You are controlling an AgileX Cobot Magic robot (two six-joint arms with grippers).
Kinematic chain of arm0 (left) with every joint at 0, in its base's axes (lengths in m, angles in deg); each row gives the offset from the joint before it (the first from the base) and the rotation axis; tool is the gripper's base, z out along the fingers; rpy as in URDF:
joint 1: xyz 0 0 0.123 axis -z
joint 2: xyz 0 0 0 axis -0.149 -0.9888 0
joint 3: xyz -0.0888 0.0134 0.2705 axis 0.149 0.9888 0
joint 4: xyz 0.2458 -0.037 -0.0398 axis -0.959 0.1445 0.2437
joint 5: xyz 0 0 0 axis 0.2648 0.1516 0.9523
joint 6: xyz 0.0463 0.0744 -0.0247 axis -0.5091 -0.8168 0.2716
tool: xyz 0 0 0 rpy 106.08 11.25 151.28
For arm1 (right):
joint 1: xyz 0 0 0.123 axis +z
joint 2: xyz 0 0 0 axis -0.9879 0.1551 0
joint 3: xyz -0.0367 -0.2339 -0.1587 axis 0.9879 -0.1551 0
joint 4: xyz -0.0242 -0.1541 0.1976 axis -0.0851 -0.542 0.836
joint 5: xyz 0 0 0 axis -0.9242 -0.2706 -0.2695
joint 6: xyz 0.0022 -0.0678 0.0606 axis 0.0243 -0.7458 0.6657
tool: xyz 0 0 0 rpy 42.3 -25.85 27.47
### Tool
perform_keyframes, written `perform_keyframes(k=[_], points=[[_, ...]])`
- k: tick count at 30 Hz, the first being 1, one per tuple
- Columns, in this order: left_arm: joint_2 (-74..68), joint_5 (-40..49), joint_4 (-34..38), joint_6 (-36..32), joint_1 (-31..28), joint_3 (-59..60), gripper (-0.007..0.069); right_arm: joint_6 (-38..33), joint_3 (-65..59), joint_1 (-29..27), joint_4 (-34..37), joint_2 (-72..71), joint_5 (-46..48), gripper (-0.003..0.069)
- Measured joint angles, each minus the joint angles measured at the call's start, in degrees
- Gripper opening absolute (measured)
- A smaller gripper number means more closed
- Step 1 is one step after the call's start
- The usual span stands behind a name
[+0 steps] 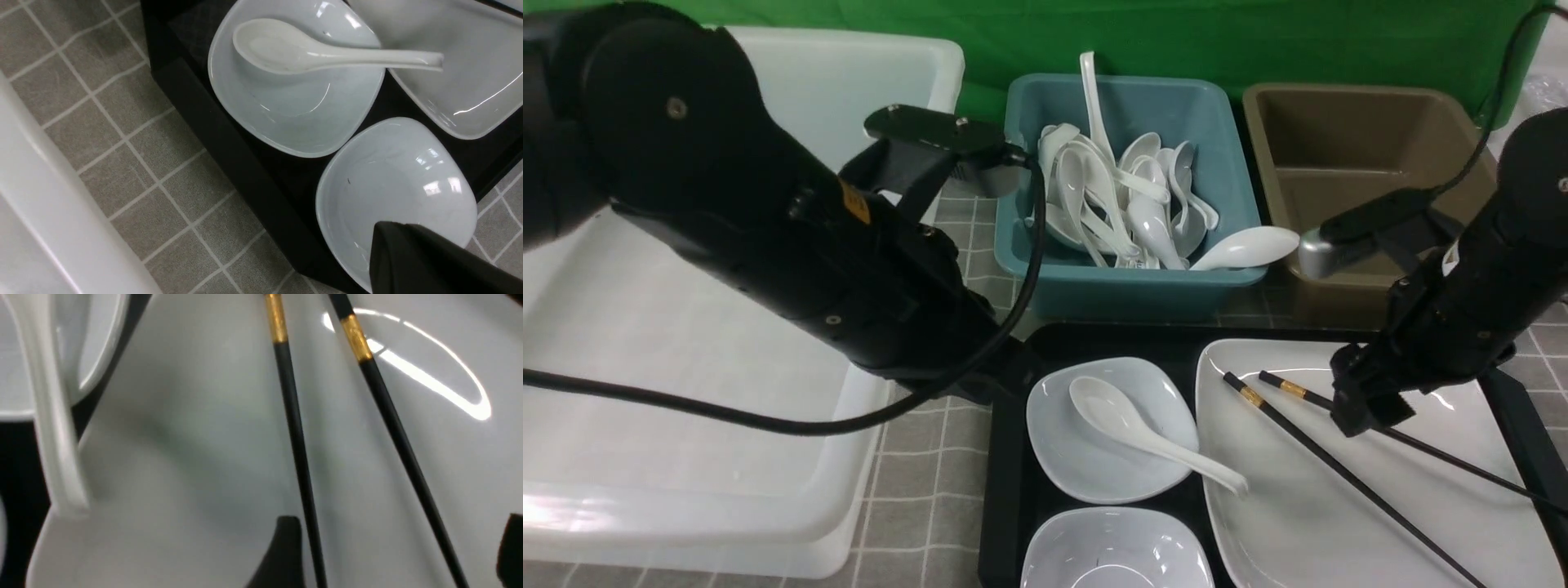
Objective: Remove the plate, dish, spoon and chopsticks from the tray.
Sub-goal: Use the right arm to grab a pair of chopsticks from the plate
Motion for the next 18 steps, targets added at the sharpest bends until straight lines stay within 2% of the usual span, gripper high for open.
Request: perform_keyframes(k=[18], points=[[0.0, -1.9, -0.3, 0.2, 0.0, -0.2, 0.0008, -1.6, 0.2, 1.9, 0.4, 11.2, -9.5, 0.0692]])
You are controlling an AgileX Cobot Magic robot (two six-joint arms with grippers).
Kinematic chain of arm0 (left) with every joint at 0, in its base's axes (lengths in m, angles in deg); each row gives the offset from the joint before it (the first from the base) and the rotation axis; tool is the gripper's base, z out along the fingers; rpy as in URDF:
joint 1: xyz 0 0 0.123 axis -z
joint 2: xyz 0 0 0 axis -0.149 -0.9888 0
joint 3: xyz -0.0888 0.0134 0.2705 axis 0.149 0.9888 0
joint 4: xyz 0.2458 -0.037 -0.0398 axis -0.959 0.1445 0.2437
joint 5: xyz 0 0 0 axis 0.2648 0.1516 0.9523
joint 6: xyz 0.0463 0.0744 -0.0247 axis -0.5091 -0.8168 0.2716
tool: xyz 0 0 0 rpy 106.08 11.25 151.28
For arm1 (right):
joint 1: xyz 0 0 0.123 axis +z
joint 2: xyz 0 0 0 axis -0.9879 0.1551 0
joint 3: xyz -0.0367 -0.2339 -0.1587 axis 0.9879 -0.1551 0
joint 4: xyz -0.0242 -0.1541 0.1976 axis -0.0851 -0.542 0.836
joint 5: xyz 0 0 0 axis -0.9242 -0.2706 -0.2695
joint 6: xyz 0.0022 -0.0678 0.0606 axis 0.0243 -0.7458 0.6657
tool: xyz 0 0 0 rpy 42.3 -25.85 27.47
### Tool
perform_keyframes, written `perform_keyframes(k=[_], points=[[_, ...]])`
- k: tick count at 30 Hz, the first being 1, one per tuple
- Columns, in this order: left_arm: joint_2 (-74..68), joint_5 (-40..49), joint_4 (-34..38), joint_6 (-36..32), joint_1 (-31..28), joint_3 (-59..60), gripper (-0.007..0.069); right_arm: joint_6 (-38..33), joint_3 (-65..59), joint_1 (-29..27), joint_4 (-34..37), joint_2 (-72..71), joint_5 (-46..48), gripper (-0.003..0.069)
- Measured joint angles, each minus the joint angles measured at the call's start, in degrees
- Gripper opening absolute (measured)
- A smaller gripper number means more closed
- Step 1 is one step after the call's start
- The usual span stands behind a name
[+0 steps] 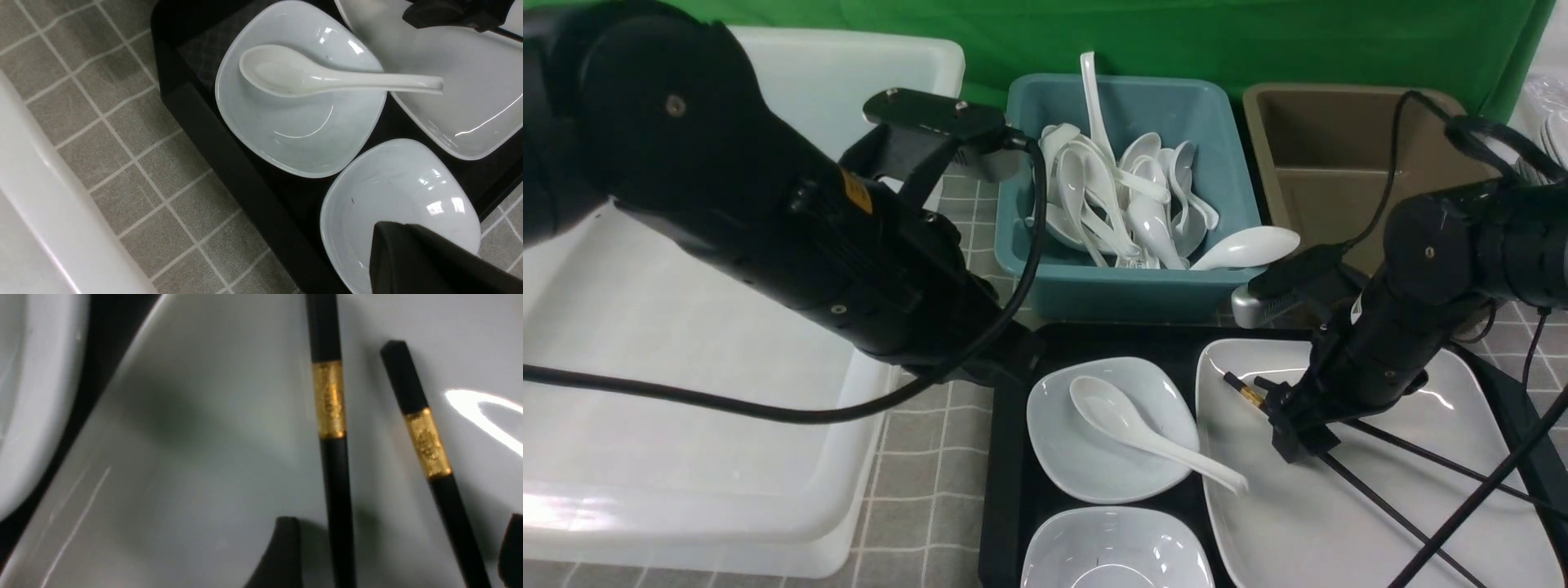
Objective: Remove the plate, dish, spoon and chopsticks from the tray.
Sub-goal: Use the right arm to grab a pair of chopsticks from the plate
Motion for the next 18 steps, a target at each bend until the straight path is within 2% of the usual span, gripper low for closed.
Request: perform_keyframes(k=[1, 4, 5, 6, 8, 10, 11, 18], points=[[0.0, 0.0, 0.0, 0.0, 0.0, 0.0, 0.0008, 0.0, 0.1, 0.0, 0.0, 0.0, 0.1, 0.0684], [0.0, 0.0, 0.0, 0.0, 0.0, 0.0, 0.0008, 0.0, 0.1, 0.0, 0.3, 0.1, 0.6, 0.0587], [0.0, 0.0, 0.0, 0.0, 0.0, 0.0, 0.0008, 0.1, 0.1, 0.0, 0.5, 0.1, 0.9, 0.0534], [0.0, 0.0, 0.0, 0.0, 0.0, 0.0, 0.0008, 0.1, 0.1, 0.0, 0.7, 0.1, 1.1, 0.0451], [0.0, 0.0, 0.0, 0.0, 0.0, 0.0, 0.0008, 0.2, 0.1, 0.0, 1.5, 0.0, 2.3, 0.023], [0.0, 0.0, 0.0, 0.0, 0.0, 0.0, 0.0008, 0.3, 0.1, 0.0, 2.3, -0.2, 3.2, 0.0112], [0.0, 0.0, 0.0, 0.0, 0.0, 0.0, 0.0008, 0.4, 0.1, 0.2, 2.7, -0.4, 3.8, 0.0082], [0.0, -0.2, 0.0, 0.0, 0.0, 0.0, 0.0008, 0.4, 0.1, 2.5, 4.0, -4.4, 5.7, 0.0078]])
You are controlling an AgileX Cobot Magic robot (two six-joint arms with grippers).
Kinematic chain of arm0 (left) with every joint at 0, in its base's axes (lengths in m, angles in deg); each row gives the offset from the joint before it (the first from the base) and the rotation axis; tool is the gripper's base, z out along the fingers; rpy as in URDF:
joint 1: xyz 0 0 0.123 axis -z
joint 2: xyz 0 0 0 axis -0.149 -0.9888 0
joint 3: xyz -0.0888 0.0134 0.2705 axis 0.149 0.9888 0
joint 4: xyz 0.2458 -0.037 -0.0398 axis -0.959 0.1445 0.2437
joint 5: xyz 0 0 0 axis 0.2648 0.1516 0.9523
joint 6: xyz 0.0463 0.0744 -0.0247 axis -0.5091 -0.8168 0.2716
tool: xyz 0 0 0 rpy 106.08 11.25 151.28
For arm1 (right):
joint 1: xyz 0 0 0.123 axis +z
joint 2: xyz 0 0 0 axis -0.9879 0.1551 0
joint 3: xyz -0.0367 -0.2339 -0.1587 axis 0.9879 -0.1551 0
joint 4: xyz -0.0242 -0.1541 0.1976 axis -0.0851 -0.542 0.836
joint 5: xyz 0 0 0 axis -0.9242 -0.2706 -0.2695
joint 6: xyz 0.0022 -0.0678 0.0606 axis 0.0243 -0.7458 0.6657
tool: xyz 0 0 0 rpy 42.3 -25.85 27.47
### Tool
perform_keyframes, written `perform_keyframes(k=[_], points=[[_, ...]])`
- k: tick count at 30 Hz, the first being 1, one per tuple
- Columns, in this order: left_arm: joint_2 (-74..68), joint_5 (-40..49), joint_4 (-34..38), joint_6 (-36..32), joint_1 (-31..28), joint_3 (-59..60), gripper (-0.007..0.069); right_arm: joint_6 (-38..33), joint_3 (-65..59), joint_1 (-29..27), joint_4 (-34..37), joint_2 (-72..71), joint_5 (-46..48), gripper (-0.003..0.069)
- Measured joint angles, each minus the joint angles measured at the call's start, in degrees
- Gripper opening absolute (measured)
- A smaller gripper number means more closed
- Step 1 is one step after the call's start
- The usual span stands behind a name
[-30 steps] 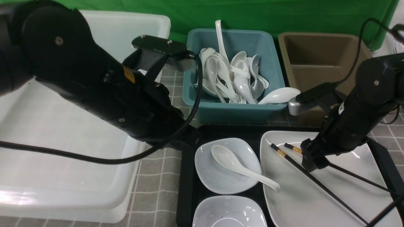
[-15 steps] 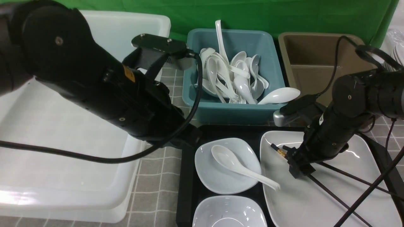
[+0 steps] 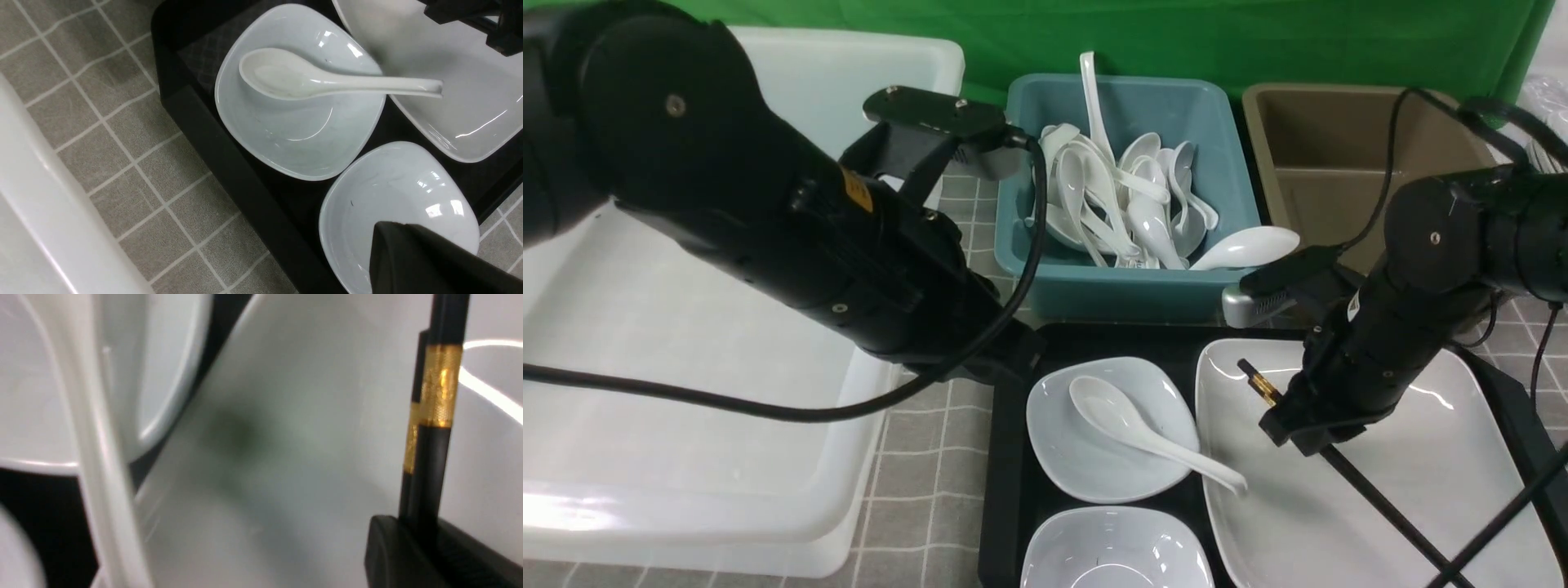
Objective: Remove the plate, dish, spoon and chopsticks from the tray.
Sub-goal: Use the right arm to grab a pair of chopsticks from the plate, then use the right arm to put the chopsticks into the small storage box on the right
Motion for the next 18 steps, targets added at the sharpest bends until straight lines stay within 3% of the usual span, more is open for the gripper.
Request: perform_keyframes(k=[10, 18], points=[[0.0, -6.1, 2.3, 0.0, 0.0, 0.0, 0.0008, -0.2, 0.9, 1.1, 0.3, -10.8, 3.9, 0.0078], [-3.9, -10.9, 3.2, -0.8, 0.0, -5.3, 0.0008, -1.5, 16.1, -5.7, 0.3, -9.0, 5.9, 0.0078]])
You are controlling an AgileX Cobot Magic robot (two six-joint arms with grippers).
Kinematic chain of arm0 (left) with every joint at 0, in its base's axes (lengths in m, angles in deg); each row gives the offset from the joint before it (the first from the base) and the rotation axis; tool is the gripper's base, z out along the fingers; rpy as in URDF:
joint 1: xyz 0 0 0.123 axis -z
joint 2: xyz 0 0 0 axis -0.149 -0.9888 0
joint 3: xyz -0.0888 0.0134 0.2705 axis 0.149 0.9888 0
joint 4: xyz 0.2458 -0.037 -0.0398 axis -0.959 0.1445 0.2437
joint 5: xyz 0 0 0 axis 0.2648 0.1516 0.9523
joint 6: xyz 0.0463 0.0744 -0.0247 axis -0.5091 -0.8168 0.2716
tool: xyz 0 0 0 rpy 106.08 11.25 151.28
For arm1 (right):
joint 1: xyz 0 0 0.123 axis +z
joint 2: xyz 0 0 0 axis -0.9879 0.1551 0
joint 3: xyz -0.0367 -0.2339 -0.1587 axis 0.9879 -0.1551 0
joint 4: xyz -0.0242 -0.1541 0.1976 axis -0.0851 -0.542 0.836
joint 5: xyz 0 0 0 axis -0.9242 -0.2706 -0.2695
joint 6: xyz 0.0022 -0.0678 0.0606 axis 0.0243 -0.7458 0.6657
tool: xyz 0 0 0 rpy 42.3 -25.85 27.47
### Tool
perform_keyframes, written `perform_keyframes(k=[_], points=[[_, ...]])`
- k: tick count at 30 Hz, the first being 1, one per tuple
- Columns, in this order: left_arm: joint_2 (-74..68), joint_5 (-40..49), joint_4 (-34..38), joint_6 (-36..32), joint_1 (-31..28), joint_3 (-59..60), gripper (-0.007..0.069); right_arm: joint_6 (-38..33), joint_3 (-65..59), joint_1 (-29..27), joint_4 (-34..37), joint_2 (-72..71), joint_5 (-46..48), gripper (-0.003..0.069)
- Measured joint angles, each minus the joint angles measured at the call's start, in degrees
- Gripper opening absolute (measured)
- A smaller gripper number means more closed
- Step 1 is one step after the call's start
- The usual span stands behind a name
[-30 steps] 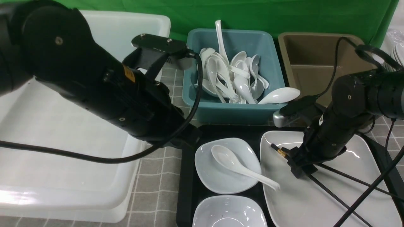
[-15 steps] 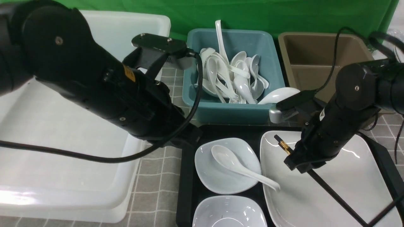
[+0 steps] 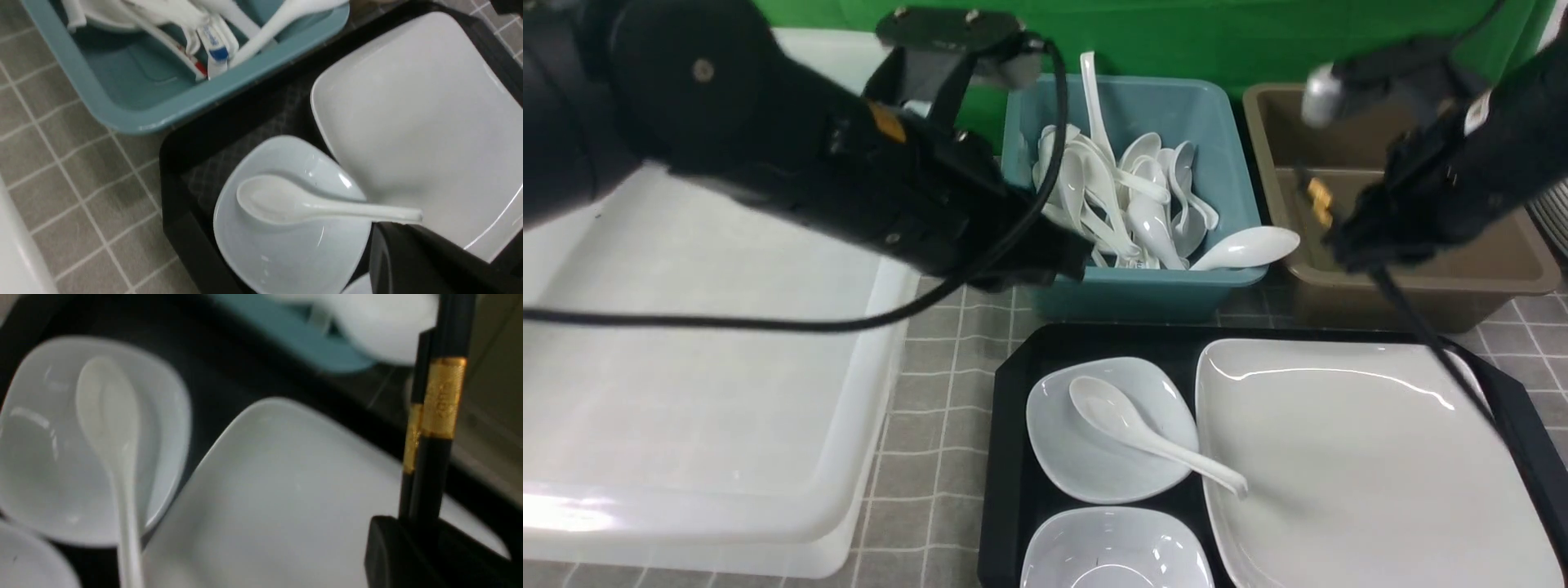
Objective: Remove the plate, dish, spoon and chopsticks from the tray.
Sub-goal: Use the right arm to put the chopsticks into the small storage box on the right
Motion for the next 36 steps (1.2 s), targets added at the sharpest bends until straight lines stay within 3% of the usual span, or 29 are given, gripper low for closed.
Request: perform_keyframes(k=[12, 18, 23, 26, 32, 34, 36], points=[[-17.2, -1.1, 4.4, -5.4, 1.7, -20.9, 0.0008, -2.1, 36.3, -7.3, -0.1, 22.4, -0.3, 0.0078], [-22.6, 0.1, 4.4, -8.4, 5.1, -25.1, 0.0008, -0.8, 48.4, -8.8, -0.4, 31.9, -1.7, 0.0078], [-23.7, 2.4, 3.9, -8.4, 6.1, -25.1, 0.0008, 1.0, 49.5, -8.9, -3.0, 35.6, -2.6, 0.0083], [-23.5, 5.5, 1.5, -8.0, 6.1, -25.4, 0.0008, 4.2, 49.5, -8.9, -5.0, 37.3, -0.9, 0.0136], [-22.7, 13.7, -5.0, -5.1, 6.1, -25.5, 0.0008, 9.1, 49.5, -8.9, -6.3, 37.5, 7.3, 0.0402], [-22.5, 14.9, -6.1, -5.6, 6.1, -25.6, 0.0008, 10.0, 49.5, -8.9, -6.3, 37.1, 11.2, 0.042], [-22.4, 18.1, -8.3, -8.6, 6.1, -25.5, 0.0008, 9.5, 49.3, -8.9, -6.2, 35.0, 18.5, 0.0316]])
